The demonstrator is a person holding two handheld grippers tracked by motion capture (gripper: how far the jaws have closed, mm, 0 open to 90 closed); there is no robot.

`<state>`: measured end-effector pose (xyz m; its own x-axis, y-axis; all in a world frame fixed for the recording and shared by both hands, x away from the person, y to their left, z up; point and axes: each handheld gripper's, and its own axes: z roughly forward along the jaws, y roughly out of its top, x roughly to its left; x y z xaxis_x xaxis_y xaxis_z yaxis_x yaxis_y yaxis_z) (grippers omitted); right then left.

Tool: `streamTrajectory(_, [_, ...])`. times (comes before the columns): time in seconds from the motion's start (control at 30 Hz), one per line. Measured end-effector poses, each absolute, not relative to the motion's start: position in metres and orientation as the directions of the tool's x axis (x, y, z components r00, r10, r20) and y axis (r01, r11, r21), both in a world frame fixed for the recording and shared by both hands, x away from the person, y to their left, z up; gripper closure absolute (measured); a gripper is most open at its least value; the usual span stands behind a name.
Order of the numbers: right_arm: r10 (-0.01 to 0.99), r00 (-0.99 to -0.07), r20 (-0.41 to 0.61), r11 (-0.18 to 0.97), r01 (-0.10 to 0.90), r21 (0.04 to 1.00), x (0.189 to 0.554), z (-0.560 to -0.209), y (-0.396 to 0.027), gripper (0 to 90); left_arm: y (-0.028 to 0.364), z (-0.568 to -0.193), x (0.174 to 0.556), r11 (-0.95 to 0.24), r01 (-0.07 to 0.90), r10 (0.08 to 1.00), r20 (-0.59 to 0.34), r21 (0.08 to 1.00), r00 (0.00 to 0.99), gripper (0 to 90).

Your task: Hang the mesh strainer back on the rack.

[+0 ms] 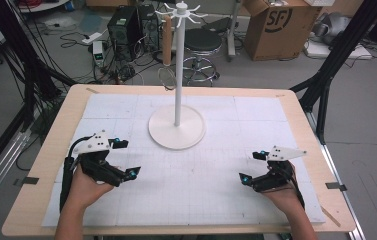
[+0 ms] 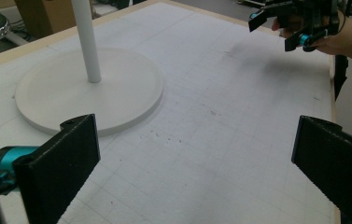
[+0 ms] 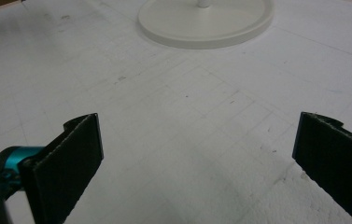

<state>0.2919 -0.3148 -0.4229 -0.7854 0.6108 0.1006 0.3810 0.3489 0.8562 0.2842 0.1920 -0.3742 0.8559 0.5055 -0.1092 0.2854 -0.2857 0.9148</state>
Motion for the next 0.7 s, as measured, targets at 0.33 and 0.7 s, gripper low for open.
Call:
streamTrajectory(0.33, [0.612,-0.784,0.102,0.349,0.383,0.855,0.2920,-0.4231,-0.3146,0.6,0.1926,-0.3803,0.2867,-0.290,0.304,0.506,-0.124,0.908,0.854,1.6])
streamTrajectory(0.7, [0.608,-0.788,0.093,0.355,0.375,0.856,0.2916,-0.4230,-0.3134,0.6,0.1925,-0.3843,0.2886,-0.288,0.318,0.509,-0.137,0.903,0.850,1.6])
